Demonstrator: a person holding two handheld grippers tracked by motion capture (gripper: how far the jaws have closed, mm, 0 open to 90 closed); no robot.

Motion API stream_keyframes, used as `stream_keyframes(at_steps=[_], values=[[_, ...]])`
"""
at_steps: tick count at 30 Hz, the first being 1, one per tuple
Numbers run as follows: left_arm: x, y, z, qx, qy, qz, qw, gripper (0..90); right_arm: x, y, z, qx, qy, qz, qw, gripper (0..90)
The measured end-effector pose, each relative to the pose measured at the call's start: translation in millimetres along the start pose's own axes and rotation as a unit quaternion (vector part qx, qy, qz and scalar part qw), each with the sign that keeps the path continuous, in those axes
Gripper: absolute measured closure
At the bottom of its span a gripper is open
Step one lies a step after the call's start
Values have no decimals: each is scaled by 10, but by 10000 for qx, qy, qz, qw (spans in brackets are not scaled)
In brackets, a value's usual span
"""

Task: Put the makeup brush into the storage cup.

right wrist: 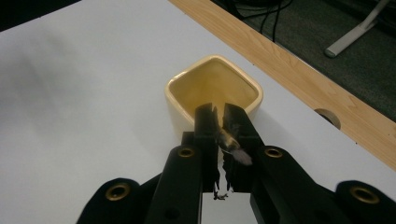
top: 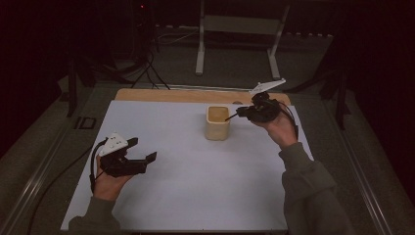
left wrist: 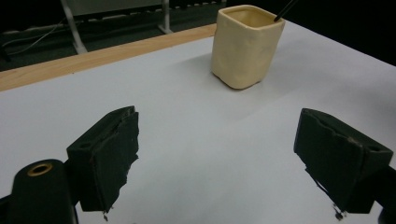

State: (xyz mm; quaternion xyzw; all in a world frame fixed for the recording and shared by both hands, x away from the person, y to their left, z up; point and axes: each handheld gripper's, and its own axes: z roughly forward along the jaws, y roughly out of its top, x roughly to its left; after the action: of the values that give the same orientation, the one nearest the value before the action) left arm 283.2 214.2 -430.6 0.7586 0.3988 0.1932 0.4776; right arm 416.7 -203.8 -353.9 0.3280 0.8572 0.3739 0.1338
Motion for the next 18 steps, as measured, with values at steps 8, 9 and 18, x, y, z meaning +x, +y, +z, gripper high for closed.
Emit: stream_keyframes(at_steps=[8,9,18], values=[[3,-1,-5,-12,0,-2,10000,148,1,6,45,46,-10,10,10000,849],[2,-1,-5,-10,3,0,10000,149,2,6,51,53,-12,5,10000,849],[6,-6,-1,-21,10,-17,10000,148,-3,5,85,77,-8,21,10000,849]])
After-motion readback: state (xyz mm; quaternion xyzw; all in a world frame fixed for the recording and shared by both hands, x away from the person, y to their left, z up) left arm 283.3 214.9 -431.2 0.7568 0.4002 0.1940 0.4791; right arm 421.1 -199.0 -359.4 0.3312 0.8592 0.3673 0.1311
